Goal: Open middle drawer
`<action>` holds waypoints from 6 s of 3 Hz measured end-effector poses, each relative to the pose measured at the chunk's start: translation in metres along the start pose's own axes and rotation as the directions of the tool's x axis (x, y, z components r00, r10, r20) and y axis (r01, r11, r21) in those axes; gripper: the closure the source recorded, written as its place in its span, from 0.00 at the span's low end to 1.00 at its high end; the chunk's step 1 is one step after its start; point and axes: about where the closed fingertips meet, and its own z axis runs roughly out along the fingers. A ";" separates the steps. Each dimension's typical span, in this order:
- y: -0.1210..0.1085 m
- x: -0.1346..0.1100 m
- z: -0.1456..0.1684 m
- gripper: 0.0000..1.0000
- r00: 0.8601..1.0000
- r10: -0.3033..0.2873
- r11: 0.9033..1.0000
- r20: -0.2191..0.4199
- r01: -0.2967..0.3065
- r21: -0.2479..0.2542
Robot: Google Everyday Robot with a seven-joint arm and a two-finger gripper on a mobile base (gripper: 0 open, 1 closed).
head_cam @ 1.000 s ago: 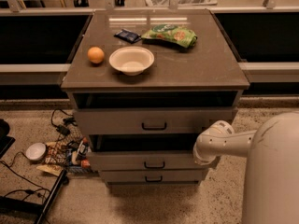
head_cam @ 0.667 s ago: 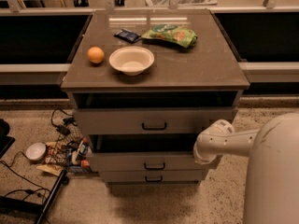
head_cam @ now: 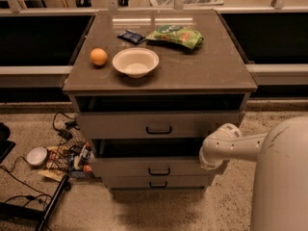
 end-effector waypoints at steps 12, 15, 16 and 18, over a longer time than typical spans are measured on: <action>0.055 -0.023 -0.038 0.17 0.999 -0.043 0.999 0.024 0.042 0.032; 0.038 -0.032 -0.023 0.00 0.997 -0.056 0.998 0.060 0.053 0.038; 0.037 -0.026 -0.005 0.00 1.000 -0.021 1.000 -0.017 0.021 -0.009; 0.040 -0.031 0.003 0.18 0.999 -0.029 0.999 0.022 0.030 -0.041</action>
Offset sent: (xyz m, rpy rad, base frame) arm 0.0000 0.0000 0.0002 0.0000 0.0000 0.0000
